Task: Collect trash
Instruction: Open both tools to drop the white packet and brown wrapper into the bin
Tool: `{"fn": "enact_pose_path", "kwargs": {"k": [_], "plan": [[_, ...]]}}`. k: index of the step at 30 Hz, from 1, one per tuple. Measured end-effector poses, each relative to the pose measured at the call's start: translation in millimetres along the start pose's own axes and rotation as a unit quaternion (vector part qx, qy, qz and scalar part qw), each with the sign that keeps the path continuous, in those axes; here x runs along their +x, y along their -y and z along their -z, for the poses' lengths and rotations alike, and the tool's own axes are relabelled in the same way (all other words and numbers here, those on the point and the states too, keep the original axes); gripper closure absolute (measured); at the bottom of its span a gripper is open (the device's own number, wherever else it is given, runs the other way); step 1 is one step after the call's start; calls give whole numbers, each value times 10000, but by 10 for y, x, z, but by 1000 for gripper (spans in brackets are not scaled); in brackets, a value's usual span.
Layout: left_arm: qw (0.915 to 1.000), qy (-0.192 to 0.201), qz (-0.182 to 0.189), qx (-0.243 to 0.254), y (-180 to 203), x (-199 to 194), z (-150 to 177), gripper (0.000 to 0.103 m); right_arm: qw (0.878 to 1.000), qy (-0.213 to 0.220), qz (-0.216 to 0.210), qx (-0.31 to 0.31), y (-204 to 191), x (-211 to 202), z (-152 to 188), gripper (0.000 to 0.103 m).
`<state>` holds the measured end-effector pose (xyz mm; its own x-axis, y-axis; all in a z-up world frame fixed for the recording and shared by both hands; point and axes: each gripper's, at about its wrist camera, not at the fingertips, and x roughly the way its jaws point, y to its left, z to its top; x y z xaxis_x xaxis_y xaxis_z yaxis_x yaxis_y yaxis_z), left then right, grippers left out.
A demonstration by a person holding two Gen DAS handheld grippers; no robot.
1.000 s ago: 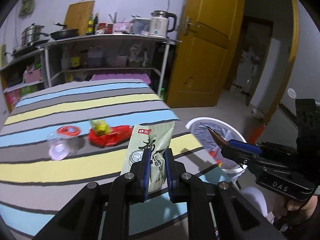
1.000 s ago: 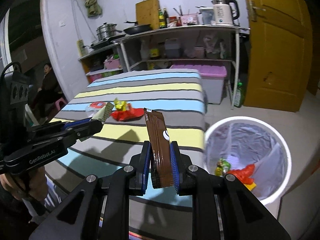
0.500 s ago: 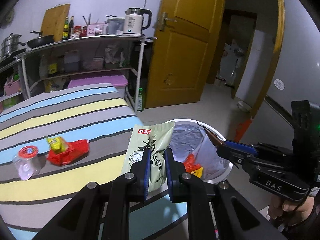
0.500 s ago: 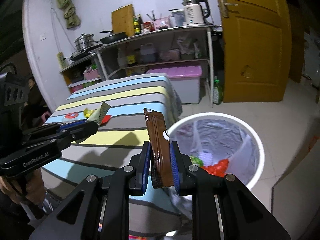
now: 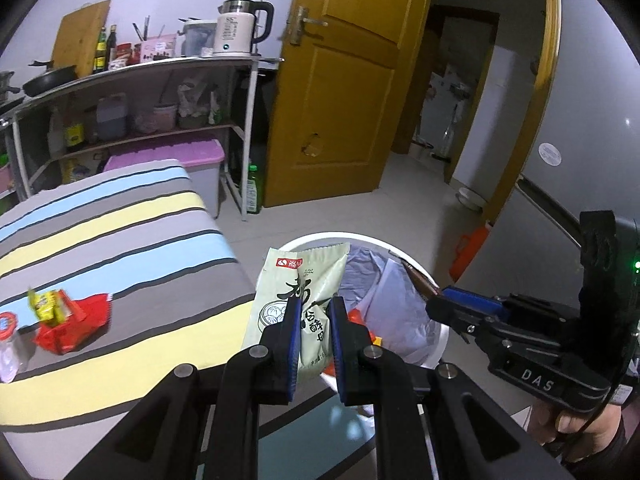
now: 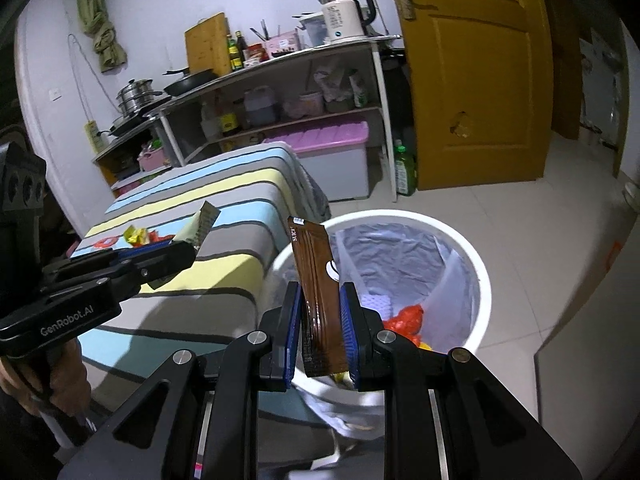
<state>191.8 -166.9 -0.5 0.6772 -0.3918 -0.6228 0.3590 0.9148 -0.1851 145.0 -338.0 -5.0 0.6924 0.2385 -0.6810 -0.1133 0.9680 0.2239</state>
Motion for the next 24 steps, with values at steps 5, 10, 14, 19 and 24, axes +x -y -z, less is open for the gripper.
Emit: {"fn": "enact_pose_path", "kwargs": {"k": [5,10,14,19,24], "plan": [[9999,-119,96,40,84,198,-33,89,9998,-102,76,131,142,88,19,82],[9994,-292,164,47,122,406,-38,89,9993,-216,146,250,277,195,34,82],[9989,-409,223,31,127,526,-37,88,9987,-318,217,333,359,285,53,82],[9987,-444,251,-33,100,571,-22,78,9981,-437,258,343,411,362,98,79],[9993,-328,205,-20,67,463,-44,78,9982,-416,268,328,405,352,100,62]]}}
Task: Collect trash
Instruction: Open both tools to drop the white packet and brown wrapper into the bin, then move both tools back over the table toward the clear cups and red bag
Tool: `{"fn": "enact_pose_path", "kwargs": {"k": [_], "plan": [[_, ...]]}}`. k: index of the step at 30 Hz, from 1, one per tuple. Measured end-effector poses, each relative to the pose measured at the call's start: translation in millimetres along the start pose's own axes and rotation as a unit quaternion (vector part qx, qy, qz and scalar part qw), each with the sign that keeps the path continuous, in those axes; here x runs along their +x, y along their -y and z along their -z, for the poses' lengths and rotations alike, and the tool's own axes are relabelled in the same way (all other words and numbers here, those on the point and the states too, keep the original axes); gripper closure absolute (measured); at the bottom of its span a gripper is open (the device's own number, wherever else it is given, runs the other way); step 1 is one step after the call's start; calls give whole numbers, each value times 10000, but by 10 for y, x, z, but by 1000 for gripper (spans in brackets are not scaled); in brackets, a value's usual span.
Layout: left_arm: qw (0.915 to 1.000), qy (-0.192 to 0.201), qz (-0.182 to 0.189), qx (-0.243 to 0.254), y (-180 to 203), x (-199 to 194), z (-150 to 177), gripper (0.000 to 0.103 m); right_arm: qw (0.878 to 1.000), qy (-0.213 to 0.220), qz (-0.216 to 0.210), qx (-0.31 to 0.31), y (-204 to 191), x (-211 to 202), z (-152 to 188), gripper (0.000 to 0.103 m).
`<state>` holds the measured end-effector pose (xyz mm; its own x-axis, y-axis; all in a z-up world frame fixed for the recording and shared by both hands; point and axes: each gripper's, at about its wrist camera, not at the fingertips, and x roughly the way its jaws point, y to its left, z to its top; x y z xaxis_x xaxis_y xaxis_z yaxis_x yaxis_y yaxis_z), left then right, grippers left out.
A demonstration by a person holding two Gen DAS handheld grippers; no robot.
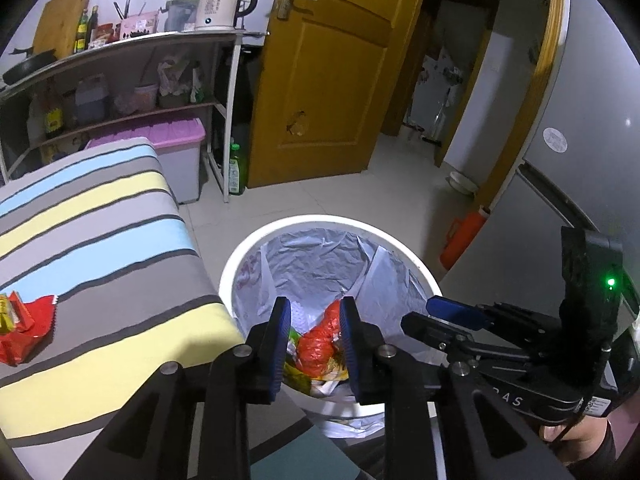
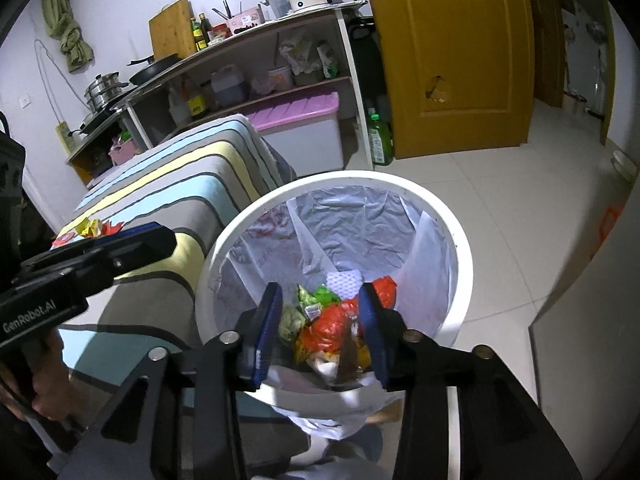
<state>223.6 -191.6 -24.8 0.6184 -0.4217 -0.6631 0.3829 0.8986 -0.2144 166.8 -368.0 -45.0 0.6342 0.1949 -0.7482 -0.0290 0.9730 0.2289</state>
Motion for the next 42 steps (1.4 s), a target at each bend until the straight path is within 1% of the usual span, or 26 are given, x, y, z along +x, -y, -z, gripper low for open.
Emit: {"fn": "enact_pose_path", "kwargs": {"k": [6,11,17,24,34,42], "plan": [[9998,198,-52,-24,-55,-225,42,78,9999,77,-14,-66,-72,-115,5,62],[9993,347,-145,-43,-106,-447,120,78,9995,217,-28,-234,-254,-279,-13,62],[9981,542,-264,-82,-197,-748,204,78,9978,371,-185,-526,-556,-444,-30,62],[9960,713,-465,-254,-391,-1075,311,78,9939,506,-405,-891,-969,-588,-33,62],[9913,909,-817,-482,-690,-1499,498,78,9866,508,-713,-1376,-1489,-606,10,62],[9869,1011,-1058,-674,-914,-1737,626,78,9814,460,-923,-1620,-1758,-561,33,62]]}}
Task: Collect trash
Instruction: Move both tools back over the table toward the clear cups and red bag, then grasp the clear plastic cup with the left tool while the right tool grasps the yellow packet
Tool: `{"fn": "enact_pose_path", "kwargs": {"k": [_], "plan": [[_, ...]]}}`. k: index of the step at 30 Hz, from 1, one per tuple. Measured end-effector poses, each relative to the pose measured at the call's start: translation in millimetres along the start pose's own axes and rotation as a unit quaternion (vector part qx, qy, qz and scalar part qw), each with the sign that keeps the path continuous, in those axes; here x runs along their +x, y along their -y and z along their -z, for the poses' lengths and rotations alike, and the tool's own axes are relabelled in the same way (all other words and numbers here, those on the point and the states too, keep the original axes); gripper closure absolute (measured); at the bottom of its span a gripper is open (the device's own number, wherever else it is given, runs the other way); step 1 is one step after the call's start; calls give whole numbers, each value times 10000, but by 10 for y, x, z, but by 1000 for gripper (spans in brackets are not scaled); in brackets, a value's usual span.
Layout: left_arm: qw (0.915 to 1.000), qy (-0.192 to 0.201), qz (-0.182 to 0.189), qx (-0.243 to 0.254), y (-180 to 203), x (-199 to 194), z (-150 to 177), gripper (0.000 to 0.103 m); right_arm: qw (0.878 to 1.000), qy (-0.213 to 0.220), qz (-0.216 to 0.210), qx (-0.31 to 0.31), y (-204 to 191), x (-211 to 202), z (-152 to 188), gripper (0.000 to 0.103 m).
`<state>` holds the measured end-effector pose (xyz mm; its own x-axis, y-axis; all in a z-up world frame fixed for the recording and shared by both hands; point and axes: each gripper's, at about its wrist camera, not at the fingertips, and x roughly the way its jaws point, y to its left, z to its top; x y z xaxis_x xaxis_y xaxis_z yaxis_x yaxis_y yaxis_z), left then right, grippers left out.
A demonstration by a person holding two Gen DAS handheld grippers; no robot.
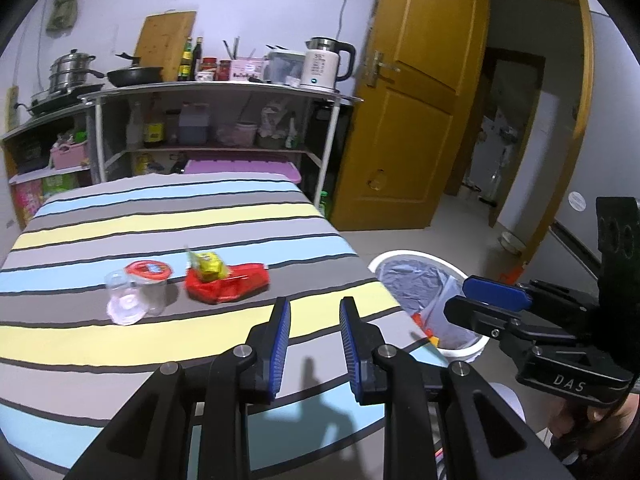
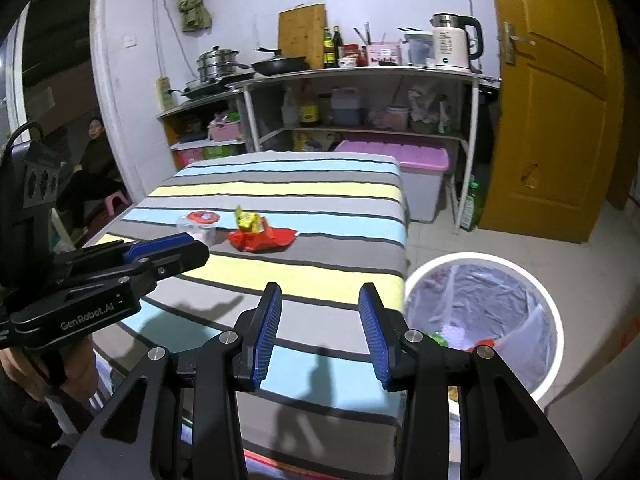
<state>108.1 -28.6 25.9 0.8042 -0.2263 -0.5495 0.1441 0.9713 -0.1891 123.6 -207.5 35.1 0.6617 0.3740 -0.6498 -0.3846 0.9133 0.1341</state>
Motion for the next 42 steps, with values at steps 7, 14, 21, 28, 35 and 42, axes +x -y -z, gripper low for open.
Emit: {"fn": "enact_pose_path", "kwargs": {"k": [7,14,21,28,35,42], "plan": [[9997,35,-199,-137,-177,-79,41,78,9998,-40,-139,-104,-120,85,-37,62],[9989,64,-393,-257,-365,-121,71,78,9996,-101,-219,-132,-180,185,-48,62],[9968,52,-666,-444,-628,-122,109,78,9990,-186,-348,-201,-255,336,-77,62],[9942,21,-862,-640,-884,-52,91,67,9980,-281,-497,-272,-323,525,-118,62],[9907,-31,-1120,-769,-1163,95,33,65,9972,-345,-600,-288,-367,708,-190,62],[9864,-206,-1405,-833,-1424,321,22,65,9961,-415,-699,-337,-451,897,-272,62]]}}
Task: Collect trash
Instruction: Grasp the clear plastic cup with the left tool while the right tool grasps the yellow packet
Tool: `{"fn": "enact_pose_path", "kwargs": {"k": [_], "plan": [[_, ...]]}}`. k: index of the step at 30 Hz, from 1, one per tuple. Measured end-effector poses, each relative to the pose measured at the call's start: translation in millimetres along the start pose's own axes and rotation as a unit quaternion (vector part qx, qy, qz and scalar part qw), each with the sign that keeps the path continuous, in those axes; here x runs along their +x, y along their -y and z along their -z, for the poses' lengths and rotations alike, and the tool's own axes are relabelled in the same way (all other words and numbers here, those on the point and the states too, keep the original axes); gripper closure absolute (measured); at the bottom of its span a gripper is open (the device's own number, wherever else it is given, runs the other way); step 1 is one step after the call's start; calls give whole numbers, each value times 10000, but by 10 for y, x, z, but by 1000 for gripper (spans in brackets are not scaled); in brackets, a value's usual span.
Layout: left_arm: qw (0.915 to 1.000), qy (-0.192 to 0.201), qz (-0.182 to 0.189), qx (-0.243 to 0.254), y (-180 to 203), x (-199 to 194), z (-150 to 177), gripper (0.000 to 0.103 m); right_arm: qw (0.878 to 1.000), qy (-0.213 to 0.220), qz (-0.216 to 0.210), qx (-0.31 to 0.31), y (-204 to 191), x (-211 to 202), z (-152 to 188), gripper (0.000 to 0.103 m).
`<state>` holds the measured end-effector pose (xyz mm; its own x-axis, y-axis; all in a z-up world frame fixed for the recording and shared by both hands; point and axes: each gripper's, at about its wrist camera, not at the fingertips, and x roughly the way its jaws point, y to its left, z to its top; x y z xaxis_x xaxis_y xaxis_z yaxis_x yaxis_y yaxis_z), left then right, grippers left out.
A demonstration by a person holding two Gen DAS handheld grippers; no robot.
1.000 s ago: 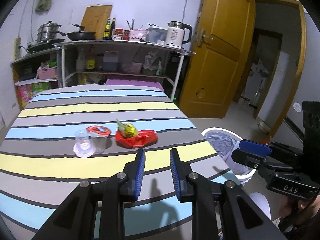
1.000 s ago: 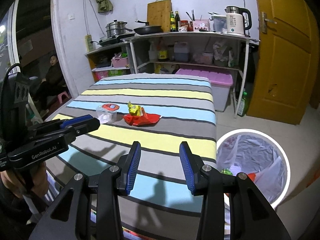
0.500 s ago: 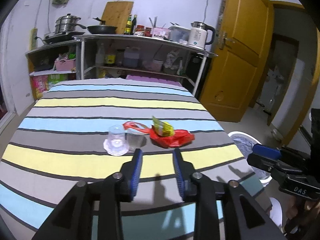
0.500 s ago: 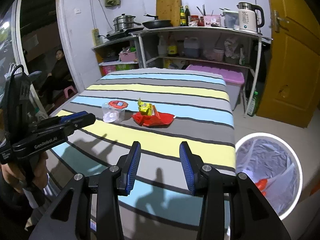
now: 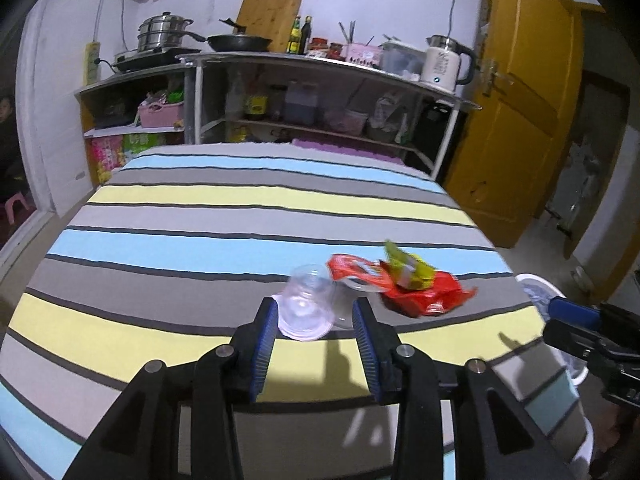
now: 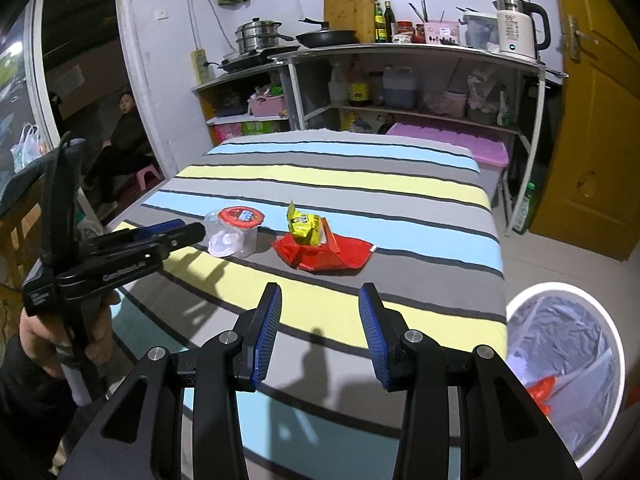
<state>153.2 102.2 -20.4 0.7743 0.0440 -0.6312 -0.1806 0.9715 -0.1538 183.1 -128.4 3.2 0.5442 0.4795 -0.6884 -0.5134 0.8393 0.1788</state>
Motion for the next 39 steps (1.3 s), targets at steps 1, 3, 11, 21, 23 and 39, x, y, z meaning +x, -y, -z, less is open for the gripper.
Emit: {"fn": "enact_pose_path", "kwargs": {"k": [1,3,11,21,23,39], "plan": [[10000,-29,-26,5,-3,26,8,65,10000,-16,-5,-8,-6,30,-12,62],[9999,-131,-79,17,-28,114,-7,65,10000,-41,-23,-20,-16,79,-26,62],[9994,-337,-3,-104,-83,354,-97,65,9999,-114,-65,-57,-42,233,-99,62],[9983,-447,213,-302,-138,454,-123,68,9997,-142,-153,-136,-84,481,-285,62],[9982,-464,234,-313,-141,467,-127,68,9996,-175,-155,-165,-98,562,-330,62],[9985,-207,353,-374,-250,286,-109,71,9974,-664,-28,-285,-112,1218,-542,62]]}}
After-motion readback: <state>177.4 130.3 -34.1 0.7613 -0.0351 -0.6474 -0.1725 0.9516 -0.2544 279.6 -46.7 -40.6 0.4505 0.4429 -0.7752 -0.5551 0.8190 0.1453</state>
